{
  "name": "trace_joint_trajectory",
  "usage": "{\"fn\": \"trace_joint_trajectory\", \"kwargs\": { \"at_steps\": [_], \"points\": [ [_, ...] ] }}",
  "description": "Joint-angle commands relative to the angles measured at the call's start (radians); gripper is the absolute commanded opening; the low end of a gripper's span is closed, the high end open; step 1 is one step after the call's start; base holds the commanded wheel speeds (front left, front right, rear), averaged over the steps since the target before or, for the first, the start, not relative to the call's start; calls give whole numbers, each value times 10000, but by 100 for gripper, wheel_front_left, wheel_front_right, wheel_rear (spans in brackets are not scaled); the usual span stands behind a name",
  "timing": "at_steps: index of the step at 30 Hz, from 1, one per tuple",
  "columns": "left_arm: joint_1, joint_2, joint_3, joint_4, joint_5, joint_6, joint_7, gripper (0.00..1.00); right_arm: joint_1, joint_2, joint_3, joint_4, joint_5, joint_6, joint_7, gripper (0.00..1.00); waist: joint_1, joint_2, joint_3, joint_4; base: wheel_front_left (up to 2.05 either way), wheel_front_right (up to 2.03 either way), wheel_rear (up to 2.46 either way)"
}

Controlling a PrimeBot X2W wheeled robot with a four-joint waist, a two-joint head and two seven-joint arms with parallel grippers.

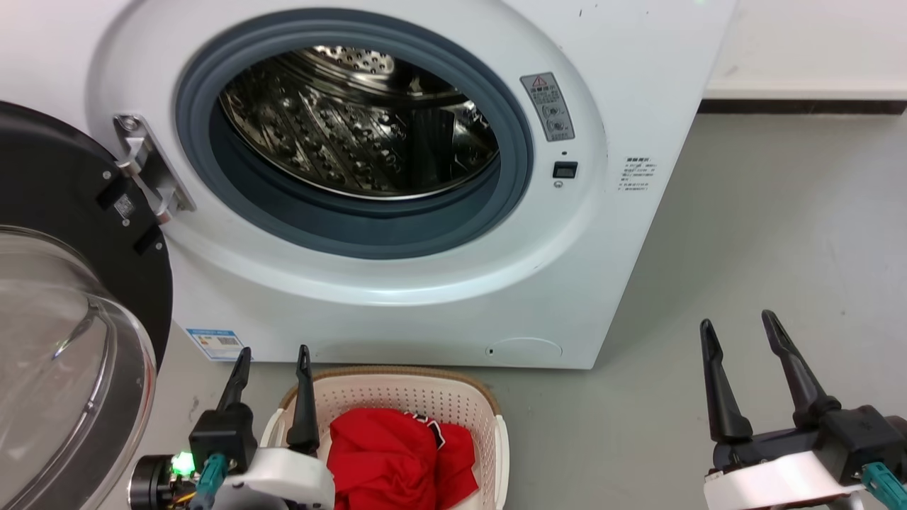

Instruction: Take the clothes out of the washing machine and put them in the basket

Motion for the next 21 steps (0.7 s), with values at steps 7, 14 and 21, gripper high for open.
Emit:
{"fn": "trace_joint_trajectory", "kwargs": {
  "at_steps": [7, 14, 21],
  "points": [
    [947, -379, 640, -1192, 705, -175, -25, 100, 417, 3, -24, -154, 176, -7, -20, 100, 2, -1, -465, -65, 0, 0, 0],
    [1559, -633, 1062, -1689, 1056, -210, -23, 100, 718, 3, -111, -164, 238, -7, -19, 100, 2, -1, -676, -89, 0, 0, 0],
    [1799, -725, 1178, -1607, 1256, -353, -25, 100, 940, 3, -109, -73, 264, -7, -21, 100, 2, -1, -808, -115, 0, 0, 0]
  ]
}}
